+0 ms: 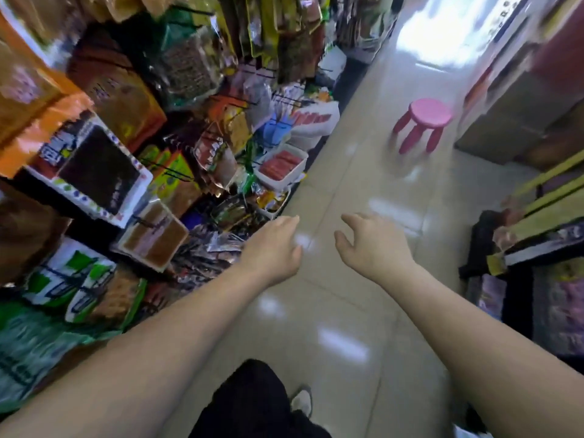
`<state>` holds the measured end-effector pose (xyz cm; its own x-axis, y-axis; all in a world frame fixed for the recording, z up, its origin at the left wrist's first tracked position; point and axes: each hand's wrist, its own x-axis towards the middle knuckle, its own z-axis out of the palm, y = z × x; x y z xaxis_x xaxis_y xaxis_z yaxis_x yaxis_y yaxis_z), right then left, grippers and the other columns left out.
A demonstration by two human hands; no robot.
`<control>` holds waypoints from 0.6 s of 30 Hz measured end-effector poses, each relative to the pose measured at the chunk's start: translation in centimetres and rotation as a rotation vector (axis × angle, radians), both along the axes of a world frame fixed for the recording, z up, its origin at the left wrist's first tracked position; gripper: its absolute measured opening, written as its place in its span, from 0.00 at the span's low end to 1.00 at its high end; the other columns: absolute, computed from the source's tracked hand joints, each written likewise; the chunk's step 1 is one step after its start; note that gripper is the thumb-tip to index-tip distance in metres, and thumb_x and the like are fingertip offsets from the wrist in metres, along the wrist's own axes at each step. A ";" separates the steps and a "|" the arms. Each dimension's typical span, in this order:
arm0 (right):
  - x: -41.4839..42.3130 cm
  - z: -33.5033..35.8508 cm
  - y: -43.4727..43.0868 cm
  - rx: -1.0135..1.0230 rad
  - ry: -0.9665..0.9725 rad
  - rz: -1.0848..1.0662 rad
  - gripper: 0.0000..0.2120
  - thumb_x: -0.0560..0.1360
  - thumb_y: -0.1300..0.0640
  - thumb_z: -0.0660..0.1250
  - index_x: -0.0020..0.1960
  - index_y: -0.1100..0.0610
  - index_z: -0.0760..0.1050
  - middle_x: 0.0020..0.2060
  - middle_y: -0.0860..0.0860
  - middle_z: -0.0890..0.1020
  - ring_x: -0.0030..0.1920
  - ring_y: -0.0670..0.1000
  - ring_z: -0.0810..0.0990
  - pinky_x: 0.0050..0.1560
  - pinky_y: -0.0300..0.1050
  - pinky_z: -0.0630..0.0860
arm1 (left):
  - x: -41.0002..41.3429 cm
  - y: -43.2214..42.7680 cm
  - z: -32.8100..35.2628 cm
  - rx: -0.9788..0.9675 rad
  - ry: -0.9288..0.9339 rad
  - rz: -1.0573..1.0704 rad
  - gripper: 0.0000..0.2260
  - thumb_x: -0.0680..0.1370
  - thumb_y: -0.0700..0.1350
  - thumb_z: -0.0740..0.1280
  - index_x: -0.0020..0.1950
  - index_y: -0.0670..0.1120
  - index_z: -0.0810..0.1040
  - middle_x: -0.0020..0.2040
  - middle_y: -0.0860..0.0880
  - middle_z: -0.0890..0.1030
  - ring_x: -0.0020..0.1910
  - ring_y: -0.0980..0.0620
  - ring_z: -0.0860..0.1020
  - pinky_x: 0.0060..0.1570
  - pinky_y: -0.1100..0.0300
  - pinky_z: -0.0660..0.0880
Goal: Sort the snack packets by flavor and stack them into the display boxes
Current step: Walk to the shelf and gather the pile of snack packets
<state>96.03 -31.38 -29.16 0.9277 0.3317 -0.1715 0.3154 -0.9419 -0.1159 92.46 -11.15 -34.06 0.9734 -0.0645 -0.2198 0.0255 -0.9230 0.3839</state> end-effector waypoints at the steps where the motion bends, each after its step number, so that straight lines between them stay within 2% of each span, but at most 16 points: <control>1: 3.0 0.3 -0.3 0.002 0.012 -0.013 0.20 0.82 0.45 0.60 0.66 0.55 0.78 0.60 0.54 0.83 0.63 0.60 0.77 0.59 0.49 0.72 | 2.7 -0.6 0.1 -0.002 0.012 -0.002 0.31 0.81 0.53 0.64 0.82 0.44 0.62 0.79 0.46 0.67 0.77 0.46 0.67 0.73 0.52 0.69; 3: 9.4 0.5 -0.8 0.014 0.051 -0.037 0.20 0.82 0.45 0.59 0.67 0.55 0.77 0.60 0.55 0.82 0.62 0.61 0.78 0.56 0.50 0.73 | 8.5 -1.2 -0.2 -0.023 0.031 0.005 0.29 0.81 0.53 0.64 0.81 0.45 0.64 0.78 0.47 0.68 0.76 0.46 0.68 0.70 0.51 0.71; 10: 32.0 -0.3 -2.9 0.076 0.086 -0.124 0.23 0.82 0.44 0.59 0.74 0.52 0.73 0.65 0.52 0.80 0.66 0.59 0.77 0.59 0.52 0.77 | 31.7 -3.0 -2.0 -0.037 0.039 -0.007 0.28 0.79 0.54 0.61 0.78 0.47 0.67 0.73 0.46 0.74 0.71 0.43 0.74 0.65 0.46 0.75; 13: 40.8 0.1 -5.0 0.122 0.127 -0.206 0.22 0.82 0.44 0.61 0.71 0.53 0.75 0.63 0.53 0.81 0.64 0.59 0.78 0.59 0.52 0.78 | 41.3 -5.3 -1.6 -0.047 0.068 -0.051 0.28 0.81 0.53 0.63 0.80 0.47 0.65 0.76 0.46 0.71 0.74 0.44 0.72 0.70 0.48 0.71; 18: 54.2 0.3 -9.3 0.082 0.157 -0.251 0.18 0.81 0.45 0.60 0.63 0.55 0.78 0.60 0.53 0.80 0.62 0.58 0.78 0.52 0.50 0.77 | 55.4 -9.7 -0.8 -0.058 0.129 -0.106 0.27 0.82 0.54 0.63 0.79 0.48 0.66 0.77 0.46 0.70 0.74 0.44 0.71 0.71 0.51 0.70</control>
<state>150.25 -40.64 -28.89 0.9467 0.1146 -0.3009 0.0468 -0.9735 -0.2237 147.91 -20.81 -34.85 0.9244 -0.1816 -0.3354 -0.0183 -0.8995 0.4365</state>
